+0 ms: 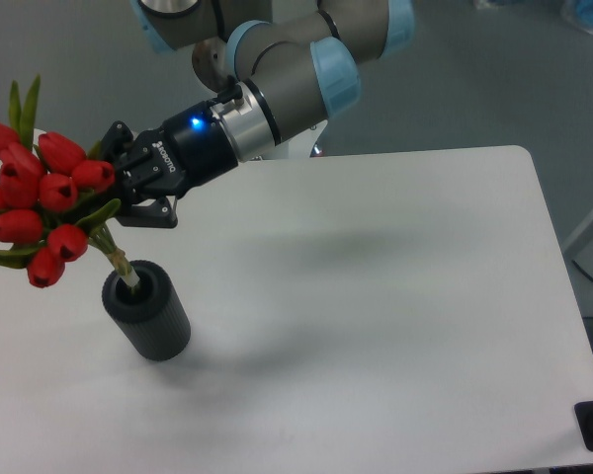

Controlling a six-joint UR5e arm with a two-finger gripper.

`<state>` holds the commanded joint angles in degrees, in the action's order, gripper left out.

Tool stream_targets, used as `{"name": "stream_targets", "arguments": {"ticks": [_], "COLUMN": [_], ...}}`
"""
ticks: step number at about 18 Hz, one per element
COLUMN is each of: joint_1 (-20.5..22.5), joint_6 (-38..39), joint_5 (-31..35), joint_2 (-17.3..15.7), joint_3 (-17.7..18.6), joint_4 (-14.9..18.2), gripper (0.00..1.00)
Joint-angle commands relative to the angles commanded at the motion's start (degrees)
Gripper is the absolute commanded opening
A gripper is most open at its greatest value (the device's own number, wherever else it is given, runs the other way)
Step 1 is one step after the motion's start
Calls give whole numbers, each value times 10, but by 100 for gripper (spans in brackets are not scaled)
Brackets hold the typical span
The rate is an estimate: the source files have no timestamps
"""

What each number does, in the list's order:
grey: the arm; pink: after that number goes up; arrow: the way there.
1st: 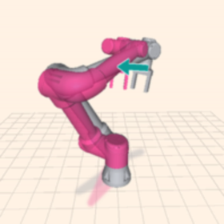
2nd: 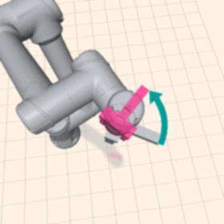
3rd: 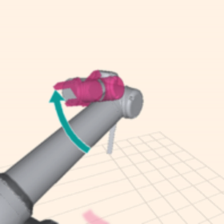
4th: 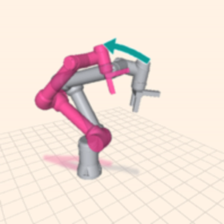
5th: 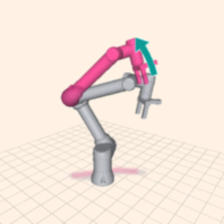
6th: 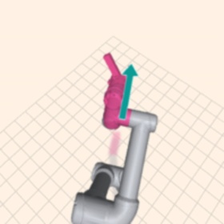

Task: Insert the flowers into the vase
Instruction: 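Lower the tulip stems down into the grey vase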

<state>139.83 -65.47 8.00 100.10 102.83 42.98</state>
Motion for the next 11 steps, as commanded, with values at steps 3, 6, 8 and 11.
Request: {"name": "stream_targets", "arguments": {"ticks": [3, 6, 8, 11], "joint_1": [-1, 1, 1, -3], "joint_6": [-30, -63, -68, -83], "joint_5": [1, 2, 3, 6], "joint_2": [4, 5, 5, 16], "joint_3": [20, 47, 59, 62], "joint_4": [0, 0, 0, 0], "gripper": [10, 10, 10, 12]}}
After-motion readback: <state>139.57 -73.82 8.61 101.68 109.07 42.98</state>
